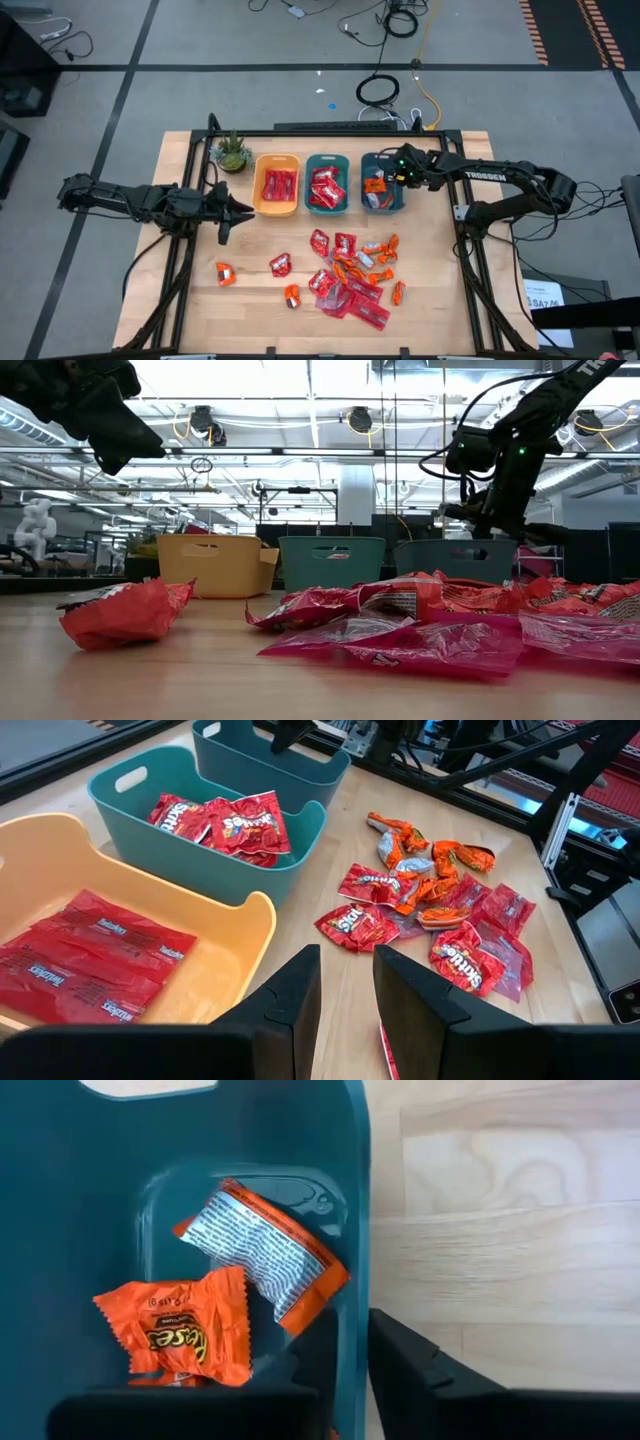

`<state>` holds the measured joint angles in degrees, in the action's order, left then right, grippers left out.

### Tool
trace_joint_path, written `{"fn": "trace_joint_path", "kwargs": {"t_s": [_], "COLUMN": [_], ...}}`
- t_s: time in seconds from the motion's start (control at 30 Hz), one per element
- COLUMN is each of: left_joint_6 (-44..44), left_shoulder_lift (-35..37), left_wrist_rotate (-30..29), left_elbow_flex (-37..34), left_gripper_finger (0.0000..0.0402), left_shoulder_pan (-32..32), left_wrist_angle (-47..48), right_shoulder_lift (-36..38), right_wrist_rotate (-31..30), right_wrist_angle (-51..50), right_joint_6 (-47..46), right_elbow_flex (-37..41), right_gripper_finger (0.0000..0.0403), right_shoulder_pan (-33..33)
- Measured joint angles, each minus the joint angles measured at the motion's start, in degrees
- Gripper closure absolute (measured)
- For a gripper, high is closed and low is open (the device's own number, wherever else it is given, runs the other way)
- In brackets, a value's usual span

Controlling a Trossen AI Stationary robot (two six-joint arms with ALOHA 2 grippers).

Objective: Sort candy
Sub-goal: Adjust the blue bin, then put the orange candy into the top right blue bin

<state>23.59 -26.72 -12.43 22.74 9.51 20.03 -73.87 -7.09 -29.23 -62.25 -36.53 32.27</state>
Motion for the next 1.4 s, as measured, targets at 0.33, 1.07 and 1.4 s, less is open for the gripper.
{"fn": "trace_joint_path", "kwargs": {"t_s": [0.33, 1.07, 1.4], "left_joint_6": [0.0, 0.0, 0.0], "left_shoulder_lift": [0.0, 0.0, 0.0], "left_wrist_rotate": [0.2, 0.3, 0.5], "left_elbow_flex": [0.0, 0.0, 0.0], "left_gripper_finger": [0.0297, 0.0297, 0.0297], "left_shoulder_pan": [0.0, 0.0, 0.0], "left_wrist_angle": [0.0, 0.0, 0.0], "right_shoulder_lift": [4.8, 30.7, 22.2], "right_wrist_rotate": [1.2, -4.0, -13.6], "right_wrist_angle": [-1.8, -15.0, -6.1], "right_joint_6": [3.5, -10.7, -27.0], "right_elbow_flex": [0.0, 0.0, 0.0], "right_gripper_finger": [0.0278, 0.0216, 0.0217], "right_shoulder_pan": [0.0, -27.1, -51.7]}}
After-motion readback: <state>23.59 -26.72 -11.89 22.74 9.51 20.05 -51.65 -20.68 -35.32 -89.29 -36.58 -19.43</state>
